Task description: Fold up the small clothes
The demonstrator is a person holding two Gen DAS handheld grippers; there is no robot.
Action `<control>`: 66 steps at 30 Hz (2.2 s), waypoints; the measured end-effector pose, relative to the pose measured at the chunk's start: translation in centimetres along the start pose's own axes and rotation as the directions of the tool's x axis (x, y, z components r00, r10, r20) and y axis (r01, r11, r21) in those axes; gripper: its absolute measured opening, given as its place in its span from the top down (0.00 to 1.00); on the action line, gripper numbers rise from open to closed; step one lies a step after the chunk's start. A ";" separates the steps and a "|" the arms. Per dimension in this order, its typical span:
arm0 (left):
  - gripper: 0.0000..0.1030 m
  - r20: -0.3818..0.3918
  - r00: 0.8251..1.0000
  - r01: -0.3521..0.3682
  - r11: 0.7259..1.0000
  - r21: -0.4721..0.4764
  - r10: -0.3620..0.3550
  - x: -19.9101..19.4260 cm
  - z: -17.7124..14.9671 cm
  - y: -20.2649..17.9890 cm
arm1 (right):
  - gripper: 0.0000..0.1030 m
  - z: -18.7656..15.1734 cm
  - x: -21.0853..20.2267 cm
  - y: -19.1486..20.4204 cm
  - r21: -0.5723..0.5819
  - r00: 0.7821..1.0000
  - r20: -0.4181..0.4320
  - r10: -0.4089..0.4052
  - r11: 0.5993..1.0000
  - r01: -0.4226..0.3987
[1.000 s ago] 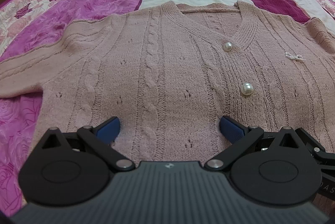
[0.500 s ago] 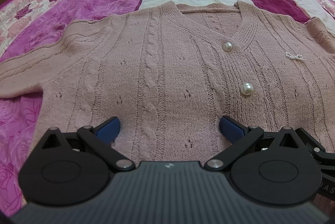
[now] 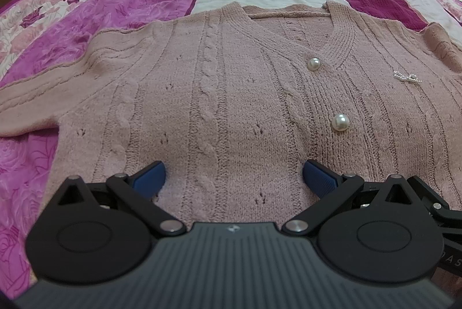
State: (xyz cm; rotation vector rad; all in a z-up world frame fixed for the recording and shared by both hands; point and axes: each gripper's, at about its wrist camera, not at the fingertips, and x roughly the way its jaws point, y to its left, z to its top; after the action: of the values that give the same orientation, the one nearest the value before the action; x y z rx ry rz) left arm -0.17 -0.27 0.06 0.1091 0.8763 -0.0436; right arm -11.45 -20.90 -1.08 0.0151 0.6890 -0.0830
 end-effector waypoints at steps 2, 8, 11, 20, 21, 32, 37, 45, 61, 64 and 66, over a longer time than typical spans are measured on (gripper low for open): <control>0.00 -0.001 1.000 0.000 1.000 0.001 0.000 0.0 0.0 0.0 | 0.00 0.0 -0.1 0.0 0.001 1.000 -0.001 0.001 1.000 -0.001; 0.00 -0.019 1.000 0.005 1.000 0.000 -0.005 0.3 0.5 0.3 | 0.00 0.1 -0.1 -0.1 0.001 1.000 -0.005 0.001 1.000 -0.001; 0.00 -0.020 1.000 0.004 1.000 0.001 -0.004 0.4 0.6 0.2 | 0.00 0.3 0.0 -0.1 0.001 1.000 -0.011 0.003 1.000 -0.003; 0.00 -0.014 1.000 0.015 1.000 0.005 -0.015 0.4 0.5 0.4 | 0.00 1.4 -0.4 -0.7 -0.002 0.997 -0.060 0.046 0.999 -0.046; 0.00 -0.015 1.000 0.018 1.000 0.005 -0.018 0.4 0.6 0.5 | 0.00 1.6 -0.7 -0.8 -0.007 0.996 -0.068 0.056 0.998 -0.056; 0.00 -0.065 0.997 0.040 0.999 -0.026 -0.042 -1.2 1.3 1.1 | 0.00 5.2 -4.0 -4.3 -0.064 0.992 -0.020 0.127 0.990 -0.128; 0.00 -0.085 0.996 0.033 0.998 -0.049 -0.037 -1.9 1.5 1.5 | 0.00 7.2 -3.9 -7.7 -0.034 0.994 -0.001 0.112 0.993 -0.112; 0.00 -0.094 0.995 -0.015 0.999 -0.043 0.011 -2.6 1.7 1.7 | 0.00 9.6 -1.2 -14.2 0.067 0.998 0.002 0.066 0.996 -0.066; 0.00 -0.113 0.992 -0.061 0.998 -0.029 0.057 -1.8 2.0 1.3 | 0.00 11.1 4.7 -23.1 0.110 0.999 0.010 -0.053 0.993 0.052; 0.00 -0.112 0.992 -0.063 0.998 -0.020 0.060 -1.8 2.0 1.1 | 0.01 10.5 5.9 -23.9 0.140 0.999 -0.012 -0.040 0.989 0.041; 0.00 -0.112 0.992 -0.063 0.998 -0.020 0.061 -1.7 2.0 1.0 | 0.03 10.2 6.5 -24.2 0.149 0.999 -0.014 -0.034 0.988 0.035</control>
State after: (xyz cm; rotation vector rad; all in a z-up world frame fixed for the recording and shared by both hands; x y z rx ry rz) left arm 0.38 0.49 2.76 0.1179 0.9839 0.0309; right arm -1.96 -45.87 2.95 0.1475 0.6931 -0.1677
